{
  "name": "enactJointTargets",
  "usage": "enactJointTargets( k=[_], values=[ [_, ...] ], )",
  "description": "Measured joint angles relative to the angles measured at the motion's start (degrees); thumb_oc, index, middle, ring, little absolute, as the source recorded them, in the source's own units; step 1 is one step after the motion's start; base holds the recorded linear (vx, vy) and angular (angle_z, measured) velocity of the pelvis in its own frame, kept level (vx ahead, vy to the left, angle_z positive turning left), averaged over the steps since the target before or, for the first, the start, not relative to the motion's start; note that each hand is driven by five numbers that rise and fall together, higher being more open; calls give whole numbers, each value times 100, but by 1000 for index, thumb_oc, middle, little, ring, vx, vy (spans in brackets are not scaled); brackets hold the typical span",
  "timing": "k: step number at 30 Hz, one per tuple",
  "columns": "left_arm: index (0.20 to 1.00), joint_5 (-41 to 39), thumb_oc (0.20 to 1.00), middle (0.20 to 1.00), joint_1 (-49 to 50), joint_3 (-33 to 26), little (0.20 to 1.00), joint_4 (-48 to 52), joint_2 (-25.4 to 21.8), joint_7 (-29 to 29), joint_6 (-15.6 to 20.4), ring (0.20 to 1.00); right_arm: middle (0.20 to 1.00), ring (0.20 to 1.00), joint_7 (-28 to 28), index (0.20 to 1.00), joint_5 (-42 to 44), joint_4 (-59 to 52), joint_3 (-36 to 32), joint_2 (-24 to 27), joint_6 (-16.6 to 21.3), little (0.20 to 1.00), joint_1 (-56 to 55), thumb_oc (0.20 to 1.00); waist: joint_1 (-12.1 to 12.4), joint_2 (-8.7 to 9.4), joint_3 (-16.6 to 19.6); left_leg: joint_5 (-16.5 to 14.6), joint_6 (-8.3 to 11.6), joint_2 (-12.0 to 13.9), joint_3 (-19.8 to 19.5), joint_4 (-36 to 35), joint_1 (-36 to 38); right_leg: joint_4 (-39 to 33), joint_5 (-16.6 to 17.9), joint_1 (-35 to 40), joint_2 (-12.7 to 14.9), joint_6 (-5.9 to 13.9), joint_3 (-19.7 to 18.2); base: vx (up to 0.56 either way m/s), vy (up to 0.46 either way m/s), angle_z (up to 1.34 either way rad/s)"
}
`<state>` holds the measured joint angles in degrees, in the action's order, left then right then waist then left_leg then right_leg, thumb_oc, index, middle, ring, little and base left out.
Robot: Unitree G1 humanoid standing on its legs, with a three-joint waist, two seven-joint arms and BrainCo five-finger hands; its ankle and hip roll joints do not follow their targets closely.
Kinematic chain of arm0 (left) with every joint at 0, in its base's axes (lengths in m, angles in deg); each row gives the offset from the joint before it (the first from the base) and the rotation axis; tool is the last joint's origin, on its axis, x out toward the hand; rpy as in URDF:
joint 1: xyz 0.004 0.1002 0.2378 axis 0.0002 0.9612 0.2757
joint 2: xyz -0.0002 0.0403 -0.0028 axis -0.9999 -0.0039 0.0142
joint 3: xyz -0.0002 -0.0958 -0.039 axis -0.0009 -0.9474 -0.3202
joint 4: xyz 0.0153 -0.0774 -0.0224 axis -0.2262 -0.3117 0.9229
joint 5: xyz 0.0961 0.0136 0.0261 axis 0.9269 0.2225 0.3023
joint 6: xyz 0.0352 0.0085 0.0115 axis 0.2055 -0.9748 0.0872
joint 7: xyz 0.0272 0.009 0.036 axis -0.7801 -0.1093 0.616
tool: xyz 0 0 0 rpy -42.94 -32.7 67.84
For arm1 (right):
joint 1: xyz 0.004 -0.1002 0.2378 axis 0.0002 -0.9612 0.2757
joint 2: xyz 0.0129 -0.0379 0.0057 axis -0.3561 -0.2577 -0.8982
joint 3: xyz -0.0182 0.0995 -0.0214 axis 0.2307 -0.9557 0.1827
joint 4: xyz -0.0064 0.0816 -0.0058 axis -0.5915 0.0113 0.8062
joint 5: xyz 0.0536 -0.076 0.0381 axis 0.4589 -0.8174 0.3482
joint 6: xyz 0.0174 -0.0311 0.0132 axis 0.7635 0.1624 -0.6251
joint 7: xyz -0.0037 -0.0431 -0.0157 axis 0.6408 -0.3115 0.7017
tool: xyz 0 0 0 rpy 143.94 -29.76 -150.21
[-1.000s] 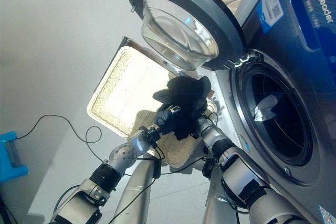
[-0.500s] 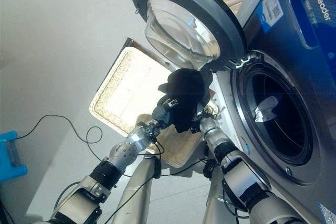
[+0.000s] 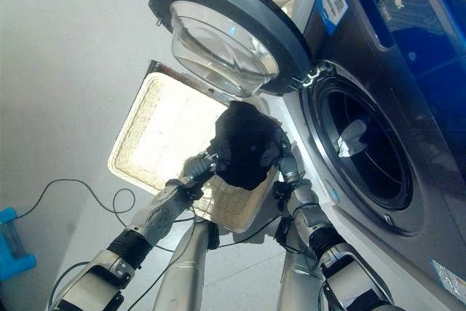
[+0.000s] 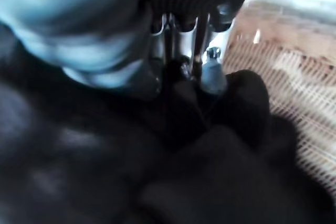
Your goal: Put the clothes into the washing machine.
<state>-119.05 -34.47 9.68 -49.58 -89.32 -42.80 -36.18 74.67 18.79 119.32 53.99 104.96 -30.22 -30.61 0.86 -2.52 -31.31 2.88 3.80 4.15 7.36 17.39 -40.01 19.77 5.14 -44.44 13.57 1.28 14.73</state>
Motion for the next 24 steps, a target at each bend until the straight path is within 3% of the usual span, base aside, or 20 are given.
enactJointTargets(
  k=[1,3,4,8,13,16,21,24],
  values=[
    [853,78,853,853,-2,-1,853,1,19,-10,1,853,200,200,1,200,8,0,1,9,4,200,17,200,-5,0,0,-1,2,6,5,0,5,-2,0,0,-6,0,-3,8,41,-4],
    [853,503,853,853,-182,291,853,-350,-133,-241,-8,853,200,200,-42,200,237,21,-49,44,129,200,25,200,-3,0,0,-11,12,33,50,-3,20,-55,30,2,-45,-11,-35,6,43,-10],
    [1000,594,1000,1000,-170,259,1000,-366,-168,-255,-24,1000,200,200,-38,200,301,20,-61,35,161,200,34,200,-30,0,0,-17,15,39,60,-4,19,-78,42,2,-54,-8,-40,7,54,-15],
    [1000,1140,1000,1000,-296,431,1000,-604,-320,-171,14,1000,200,200,-49,200,725,16,-100,-6,287,200,89,200,-42,0,0,-56,17,88,187,-6,44,-227,146,-5,-139,-15,-166,3,16,-17],
    [1000,1199,1000,1000,-307,440,1000,-588,-276,-147,18,1000,200,200,-49,200,778,16,-101,0,288,200,94,200,-59,0,0,-63,23,98,187,-13,44,-239,145,-4,-152,-16,-166,0,0,-1],
    [1000,1071,1000,1000,-128,-150,1000,-885,113,1089,1154,1000,200,200,-41,200,997,259,-420,-309,467,200,97,200,-134,2,0,-75,16,101,222,-19,57,-313,186,11,-175,-16,-204,1,-9,-5],
    [1000,719,1000,1000,5,-696,1000,-887,349,2113,2145,1000,200,200,-177,200,1699,517,-712,-463,628,200,-83,200,-136,2,0,-87,31,114,240,-33,109,-313,186,29,-206,-18,-255,-2,-18,-5],
    [1000,613,1000,1000,19,-705,1000,-891,361,2406,2374,1000,200,200,-308,200,2096,609,-863,-472,683,200,-142,200,-138,2,0,-88,32,119,258,-34,124,-310,186,30,-209,-18,-268,0,-3,-1]
  ],
)
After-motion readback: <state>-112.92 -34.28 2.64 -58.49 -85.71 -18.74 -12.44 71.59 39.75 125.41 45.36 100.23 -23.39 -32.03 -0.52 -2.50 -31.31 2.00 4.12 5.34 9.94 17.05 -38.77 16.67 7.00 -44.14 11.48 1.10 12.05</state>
